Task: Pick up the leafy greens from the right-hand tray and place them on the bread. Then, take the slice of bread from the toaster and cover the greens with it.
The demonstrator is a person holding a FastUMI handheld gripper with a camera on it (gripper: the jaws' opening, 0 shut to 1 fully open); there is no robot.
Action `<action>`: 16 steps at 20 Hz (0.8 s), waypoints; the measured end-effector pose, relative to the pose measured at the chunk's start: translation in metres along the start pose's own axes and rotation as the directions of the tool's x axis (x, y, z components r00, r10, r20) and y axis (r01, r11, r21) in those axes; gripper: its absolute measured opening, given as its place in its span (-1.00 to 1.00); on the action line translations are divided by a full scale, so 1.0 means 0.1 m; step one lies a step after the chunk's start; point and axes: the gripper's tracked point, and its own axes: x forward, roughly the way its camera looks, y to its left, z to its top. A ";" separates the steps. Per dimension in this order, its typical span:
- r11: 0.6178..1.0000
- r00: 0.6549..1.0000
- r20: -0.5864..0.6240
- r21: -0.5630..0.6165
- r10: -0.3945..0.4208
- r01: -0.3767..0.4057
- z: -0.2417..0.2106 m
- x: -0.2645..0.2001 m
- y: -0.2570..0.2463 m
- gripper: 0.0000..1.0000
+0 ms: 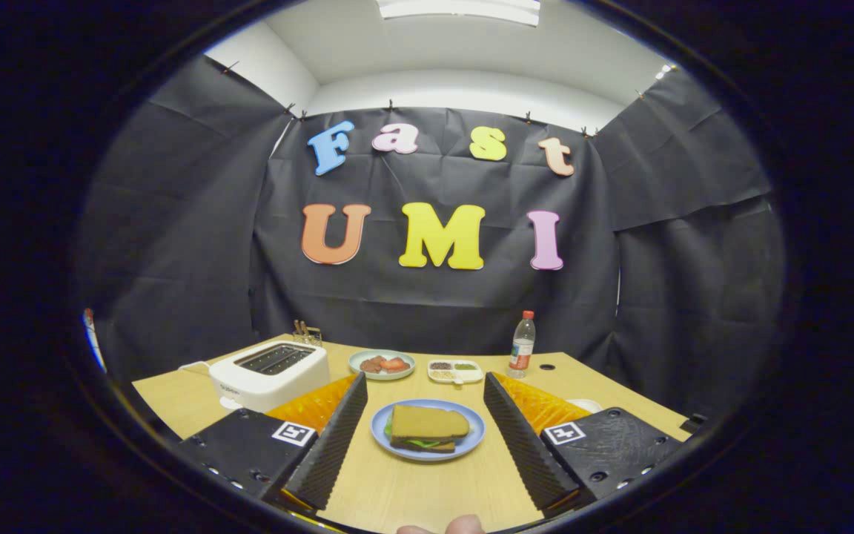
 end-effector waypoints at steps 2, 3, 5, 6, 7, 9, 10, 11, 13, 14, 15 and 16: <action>0.999 1.000 0.025 0.035 -0.009 0.008 0.04 0.00 0.02 0.91; 0.999 0.999 0.033 0.038 -0.016 0.015 0.07 0.01 0.03 0.91; 0.999 0.999 0.045 0.035 -0.022 0.021 0.12 0.01 0.03 0.91; 0.999 0.999 0.043 0.039 -0.021 0.019 0.13 0.01 0.03 0.91; 0.999 0.999 0.042 0.043 -0.020 0.019 0.15 0.00 0.04 0.91; 0.999 0.999 0.036 0.041 -0.023 0.021 0.16 0.01 0.03 0.91; 0.999 0.999 0.028 0.042 -0.020 0.019 0.13 0.00 0.04 0.91; 0.999 1.000 0.023 0.043 -0.019 0.018 0.12 -0.01 0.04 0.91; 0.999 0.999 0.023 0.044 -0.024 0.023 0.13 -0.02 0.01 0.91; 0.999 0.999 0.023 0.047 -0.026 0.025 0.13 -0.02 -0.01 0.91; 0.998 0.999 0.026 0.049 -0.029 0.028 0.14 -0.02 -0.03 0.91; 0.998 0.999 0.029 0.049 -0.033 0.031 0.16 -0.04 -0.04 0.91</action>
